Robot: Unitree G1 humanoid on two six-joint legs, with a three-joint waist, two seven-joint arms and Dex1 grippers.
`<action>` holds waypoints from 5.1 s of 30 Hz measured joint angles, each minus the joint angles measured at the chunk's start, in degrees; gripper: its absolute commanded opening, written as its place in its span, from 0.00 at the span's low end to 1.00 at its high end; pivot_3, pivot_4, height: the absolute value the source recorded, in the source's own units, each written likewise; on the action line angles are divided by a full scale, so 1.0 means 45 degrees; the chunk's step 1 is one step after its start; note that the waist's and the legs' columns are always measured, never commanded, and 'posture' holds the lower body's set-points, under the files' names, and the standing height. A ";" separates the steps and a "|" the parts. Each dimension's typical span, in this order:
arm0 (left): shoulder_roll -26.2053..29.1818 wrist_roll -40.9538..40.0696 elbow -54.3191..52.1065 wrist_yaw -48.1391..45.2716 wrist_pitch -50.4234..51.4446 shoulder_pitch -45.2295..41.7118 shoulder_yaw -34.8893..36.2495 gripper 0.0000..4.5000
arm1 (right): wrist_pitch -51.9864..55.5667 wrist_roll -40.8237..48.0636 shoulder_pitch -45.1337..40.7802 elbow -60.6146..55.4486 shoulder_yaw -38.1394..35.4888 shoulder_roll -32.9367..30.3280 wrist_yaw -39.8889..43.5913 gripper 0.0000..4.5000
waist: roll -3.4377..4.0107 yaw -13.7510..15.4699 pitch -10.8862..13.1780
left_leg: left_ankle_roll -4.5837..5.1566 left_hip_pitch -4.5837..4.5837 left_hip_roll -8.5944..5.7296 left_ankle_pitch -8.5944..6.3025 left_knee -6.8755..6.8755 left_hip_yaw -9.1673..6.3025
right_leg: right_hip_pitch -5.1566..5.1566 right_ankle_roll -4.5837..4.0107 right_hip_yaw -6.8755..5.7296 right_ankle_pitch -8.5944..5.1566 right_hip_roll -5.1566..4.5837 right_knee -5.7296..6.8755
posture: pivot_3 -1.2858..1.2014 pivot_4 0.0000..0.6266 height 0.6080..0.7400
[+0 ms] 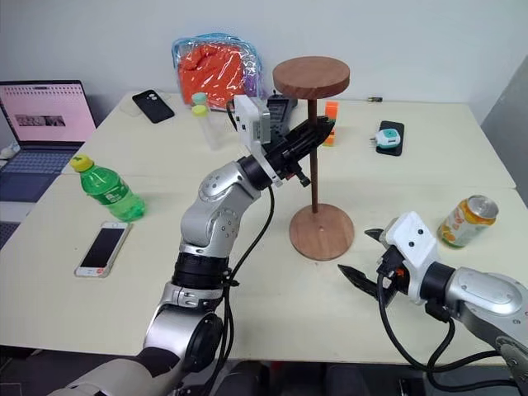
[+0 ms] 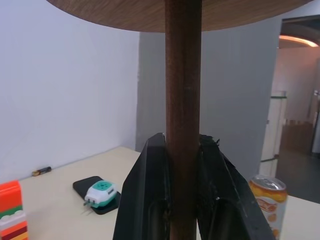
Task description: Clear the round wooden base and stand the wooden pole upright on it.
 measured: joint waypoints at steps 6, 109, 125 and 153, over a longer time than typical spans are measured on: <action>-0.0011 0.0095 0.0339 -0.0121 -0.0587 0.0601 -0.0378 0.06 | 0.0240 0.0196 -0.0203 -0.0195 0.0326 0.0697 -0.0949 1.00 | 0.0000 0.0004 0.0000 | -0.0001 -0.0001 -0.0007 0.0001 0.0000 -0.0003 | -0.0001 0.0000 -0.0006 0.0000 -0.0002 -0.0002 | 0.52 0.24 1.00; -0.0289 0.0482 0.2630 -0.0363 -0.4688 0.1298 -0.1743 0.06 | -0.0157 0.0406 0.0176 -0.0337 0.0750 0.1080 -0.1600 1.00 | -0.0004 0.0001 -0.0011 | 0.0009 0.0132 -0.0111 -0.0003 -0.0016 -0.0044 | 0.0128 0.0004 -0.0009 -0.0002 -0.0018 -0.0027 | 0.52 0.24 1.00; -0.0208 0.0340 0.1987 -0.0601 -0.3851 0.1801 -0.1780 0.06 | -0.0157 0.0789 0.0463 -0.0358 0.0712 0.0882 -0.1550 1.00 | -0.0005 0.0000 -0.0010 | 0.0009 0.0133 -0.0109 -0.0003 -0.0017 -0.0051 | 0.0133 0.0005 -0.0007 -0.0003 -0.0017 -0.0033 | 0.52 0.24 1.00; 0.0111 0.0732 0.2069 -0.0057 -0.4184 0.1956 -0.2065 0.06 | -0.0182 0.0757 0.0515 -0.0360 0.0801 0.0854 -0.1572 1.00 | -0.0012 -0.0034 -0.0048 | 0.0010 0.0173 -0.0105 -0.0004 -0.0035 -0.0080 | 0.0192 0.0005 -0.0005 -0.0003 -0.0013 -0.0074 | 0.52 0.24 1.00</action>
